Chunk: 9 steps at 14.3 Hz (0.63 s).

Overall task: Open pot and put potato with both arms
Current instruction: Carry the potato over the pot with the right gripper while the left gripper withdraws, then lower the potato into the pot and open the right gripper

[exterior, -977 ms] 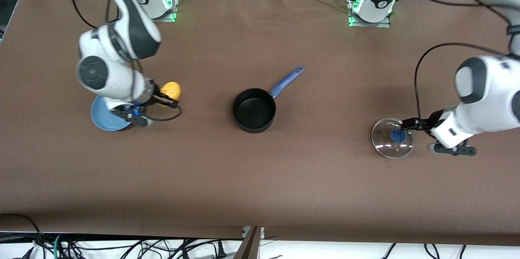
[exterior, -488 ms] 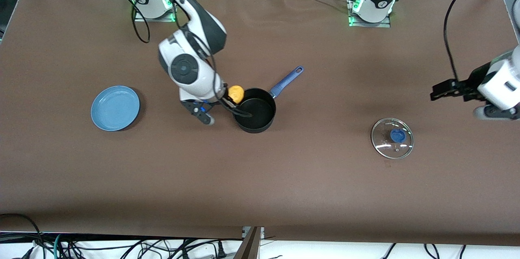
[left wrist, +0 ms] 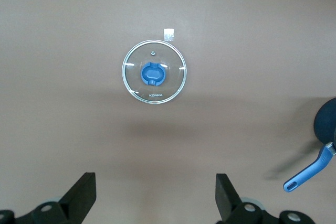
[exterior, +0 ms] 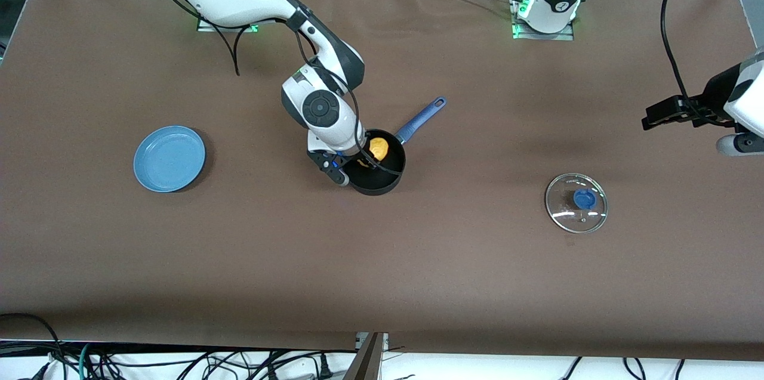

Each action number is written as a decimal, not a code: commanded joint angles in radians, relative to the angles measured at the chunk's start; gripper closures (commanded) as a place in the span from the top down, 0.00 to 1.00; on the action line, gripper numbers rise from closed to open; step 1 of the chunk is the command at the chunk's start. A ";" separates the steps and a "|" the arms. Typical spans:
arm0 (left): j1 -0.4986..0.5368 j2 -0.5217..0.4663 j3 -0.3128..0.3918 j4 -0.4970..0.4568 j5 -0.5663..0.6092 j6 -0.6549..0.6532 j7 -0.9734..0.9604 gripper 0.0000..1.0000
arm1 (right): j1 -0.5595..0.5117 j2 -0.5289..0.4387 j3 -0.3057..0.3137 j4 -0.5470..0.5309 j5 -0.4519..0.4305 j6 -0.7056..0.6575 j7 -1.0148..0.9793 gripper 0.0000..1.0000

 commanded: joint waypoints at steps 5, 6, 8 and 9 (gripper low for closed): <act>-0.006 -0.006 -0.028 0.015 0.027 -0.018 -0.016 1.00 | 0.062 0.030 -0.066 0.038 -0.024 0.009 0.026 1.00; -0.006 -0.006 -0.028 0.015 0.027 -0.018 -0.017 1.00 | 0.057 0.027 -0.066 0.053 -0.024 0.005 0.022 1.00; -0.006 -0.004 -0.028 0.015 0.027 -0.018 -0.016 1.00 | 0.053 0.012 -0.067 0.099 -0.023 -0.016 0.016 1.00; -0.007 -0.004 -0.028 0.015 0.027 -0.018 -0.016 1.00 | 0.048 -0.002 -0.069 0.121 -0.024 -0.059 0.012 1.00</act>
